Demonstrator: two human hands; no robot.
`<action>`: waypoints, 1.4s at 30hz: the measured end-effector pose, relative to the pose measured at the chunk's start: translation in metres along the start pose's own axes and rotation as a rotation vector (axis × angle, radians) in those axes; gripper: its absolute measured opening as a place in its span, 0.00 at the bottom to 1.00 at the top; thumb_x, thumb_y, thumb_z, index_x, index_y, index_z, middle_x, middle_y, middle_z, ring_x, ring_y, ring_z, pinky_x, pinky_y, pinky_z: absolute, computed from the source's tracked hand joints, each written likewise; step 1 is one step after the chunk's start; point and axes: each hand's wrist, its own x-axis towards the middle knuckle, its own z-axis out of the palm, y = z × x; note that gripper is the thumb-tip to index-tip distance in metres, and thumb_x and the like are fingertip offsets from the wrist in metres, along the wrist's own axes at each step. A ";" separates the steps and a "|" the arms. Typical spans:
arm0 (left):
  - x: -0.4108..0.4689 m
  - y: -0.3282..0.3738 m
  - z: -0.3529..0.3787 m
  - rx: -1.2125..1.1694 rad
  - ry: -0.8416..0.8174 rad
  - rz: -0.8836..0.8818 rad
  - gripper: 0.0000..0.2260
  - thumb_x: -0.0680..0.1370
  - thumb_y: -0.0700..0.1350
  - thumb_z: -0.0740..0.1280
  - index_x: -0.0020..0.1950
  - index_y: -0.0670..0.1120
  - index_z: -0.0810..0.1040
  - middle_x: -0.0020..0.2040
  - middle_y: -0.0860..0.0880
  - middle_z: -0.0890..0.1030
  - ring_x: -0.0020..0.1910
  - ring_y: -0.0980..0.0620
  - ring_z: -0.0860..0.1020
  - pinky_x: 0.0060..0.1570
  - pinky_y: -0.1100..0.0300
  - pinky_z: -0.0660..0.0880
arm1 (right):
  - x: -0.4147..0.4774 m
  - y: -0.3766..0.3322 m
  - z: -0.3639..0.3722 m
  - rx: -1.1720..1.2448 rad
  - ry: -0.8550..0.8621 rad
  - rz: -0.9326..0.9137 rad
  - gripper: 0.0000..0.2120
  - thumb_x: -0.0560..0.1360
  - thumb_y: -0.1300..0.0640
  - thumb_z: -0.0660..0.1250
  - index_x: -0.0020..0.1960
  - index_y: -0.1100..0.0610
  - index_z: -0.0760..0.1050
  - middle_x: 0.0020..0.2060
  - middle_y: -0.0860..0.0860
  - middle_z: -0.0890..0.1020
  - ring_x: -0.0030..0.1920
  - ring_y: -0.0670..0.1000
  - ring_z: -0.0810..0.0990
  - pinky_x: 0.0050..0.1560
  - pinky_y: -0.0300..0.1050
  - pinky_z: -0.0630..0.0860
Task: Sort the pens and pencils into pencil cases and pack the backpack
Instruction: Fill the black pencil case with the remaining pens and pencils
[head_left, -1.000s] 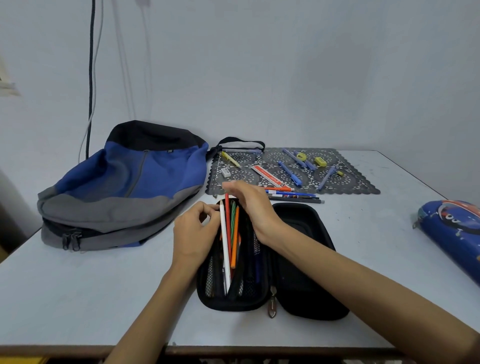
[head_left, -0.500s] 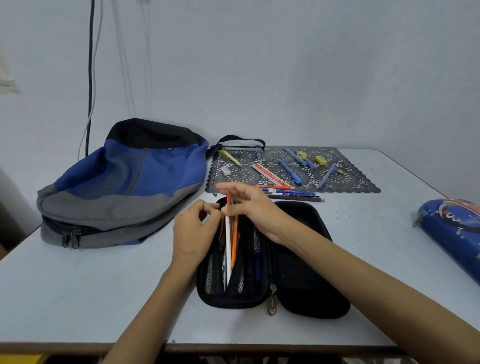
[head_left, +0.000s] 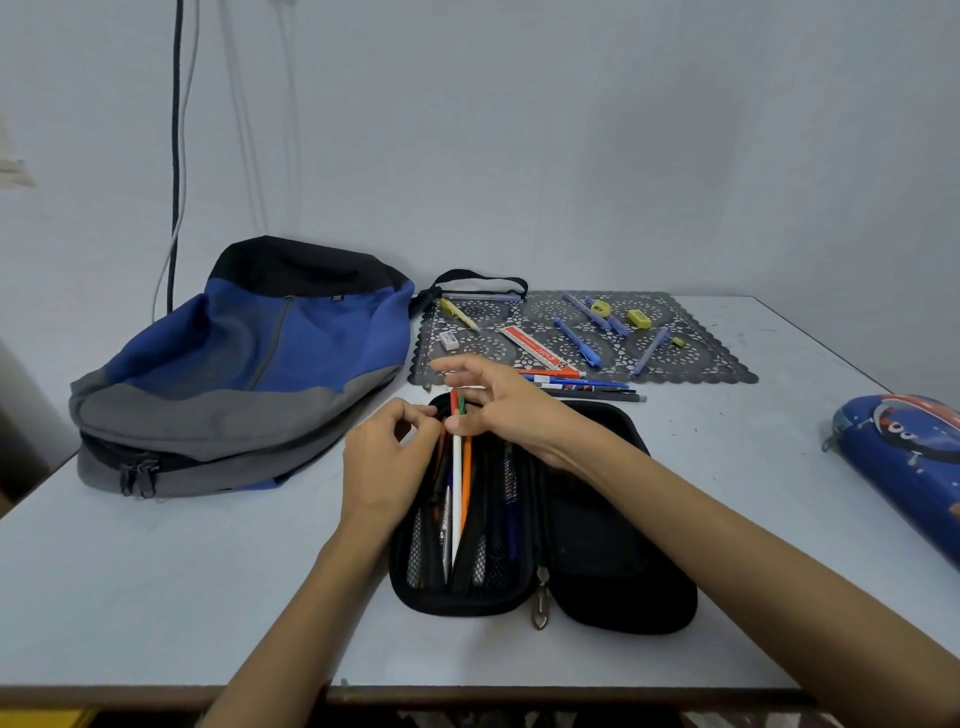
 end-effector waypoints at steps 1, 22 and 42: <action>0.000 0.000 0.000 -0.004 -0.005 -0.002 0.06 0.74 0.47 0.68 0.37 0.49 0.79 0.46 0.57 0.84 0.49 0.56 0.80 0.54 0.48 0.77 | 0.000 0.000 -0.001 -0.045 -0.002 -0.012 0.30 0.72 0.69 0.71 0.68 0.49 0.70 0.68 0.53 0.71 0.70 0.53 0.68 0.70 0.51 0.67; 0.005 -0.008 0.003 -0.051 -0.151 0.078 0.12 0.69 0.53 0.66 0.51 0.54 0.77 0.51 0.60 0.81 0.56 0.60 0.77 0.56 0.58 0.71 | -0.010 0.021 -0.037 -0.576 -0.047 -0.478 0.08 0.70 0.66 0.74 0.44 0.54 0.86 0.52 0.48 0.79 0.55 0.44 0.76 0.57 0.42 0.73; 0.010 -0.016 0.004 0.018 -0.179 0.216 0.18 0.69 0.55 0.59 0.56 0.59 0.80 0.56 0.63 0.80 0.61 0.57 0.75 0.63 0.47 0.71 | -0.015 0.016 -0.034 -0.821 -0.065 -0.507 0.08 0.72 0.58 0.72 0.49 0.48 0.83 0.51 0.44 0.76 0.55 0.44 0.70 0.57 0.48 0.71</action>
